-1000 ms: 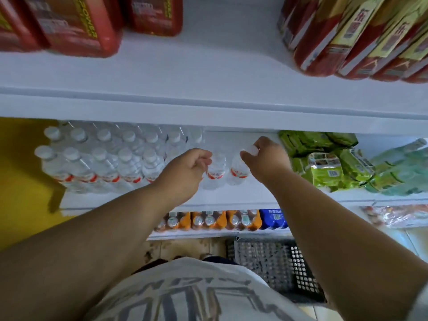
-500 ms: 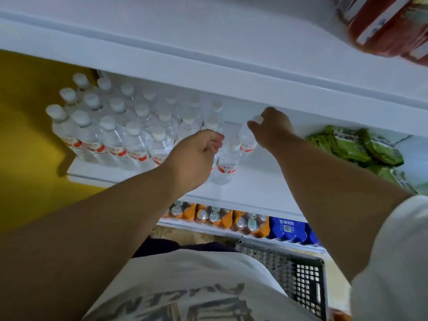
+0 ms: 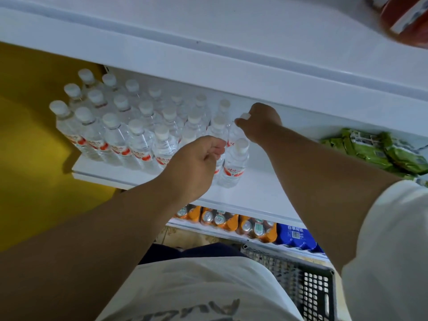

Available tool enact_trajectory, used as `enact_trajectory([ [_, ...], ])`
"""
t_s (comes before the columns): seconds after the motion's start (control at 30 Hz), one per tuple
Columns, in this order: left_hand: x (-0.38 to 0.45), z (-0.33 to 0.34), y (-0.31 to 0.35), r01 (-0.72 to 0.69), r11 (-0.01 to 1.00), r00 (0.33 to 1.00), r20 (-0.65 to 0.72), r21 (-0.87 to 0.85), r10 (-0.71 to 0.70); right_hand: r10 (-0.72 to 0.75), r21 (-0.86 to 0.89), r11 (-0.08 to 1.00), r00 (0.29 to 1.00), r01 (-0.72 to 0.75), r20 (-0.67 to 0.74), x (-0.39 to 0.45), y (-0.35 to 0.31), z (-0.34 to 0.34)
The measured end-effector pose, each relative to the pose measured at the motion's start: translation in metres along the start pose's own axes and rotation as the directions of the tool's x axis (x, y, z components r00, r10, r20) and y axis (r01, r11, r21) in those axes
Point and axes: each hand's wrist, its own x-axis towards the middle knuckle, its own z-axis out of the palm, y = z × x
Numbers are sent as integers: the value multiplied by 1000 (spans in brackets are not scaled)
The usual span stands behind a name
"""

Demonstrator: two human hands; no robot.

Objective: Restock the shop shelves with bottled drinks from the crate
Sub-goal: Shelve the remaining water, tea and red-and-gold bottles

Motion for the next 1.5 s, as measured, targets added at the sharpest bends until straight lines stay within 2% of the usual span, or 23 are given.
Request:
enact_trajectory([
  [0.23,2,-5,1,20,999,1000,0,31,-20,34,39,999,999,-35,27,-1,2,13],
  [0.6,6,-7,12,42,997,999,8,58,-42,-29,-125,991,990,46,137,-6,-4,3],
  [0.77,7,-2,14,58,995,998,7,78,-58,-5,-200,979,982,43,187,-7,-8,0],
  [1.0,13,0,23,98,994,995,18,40,-99,-14,-202,978,980,55,201,-19,-12,-9],
  [1.13,12,-2,34,121,992,992,30,19,-122,14,-147,989,979,16,204,-43,-13,-21],
  [1.2,9,-5,40,118,993,992,47,25,-119,71,-109,992,987,-56,142,-61,-15,-26],
  [1.3,7,-7,45,89,995,993,79,33,-92,165,98,981,986,-167,30,-92,-15,-30],
  [1.5,-2,1,67,-74,985,981,190,153,44,263,267,938,957,-223,-126,-173,-16,-35],
])
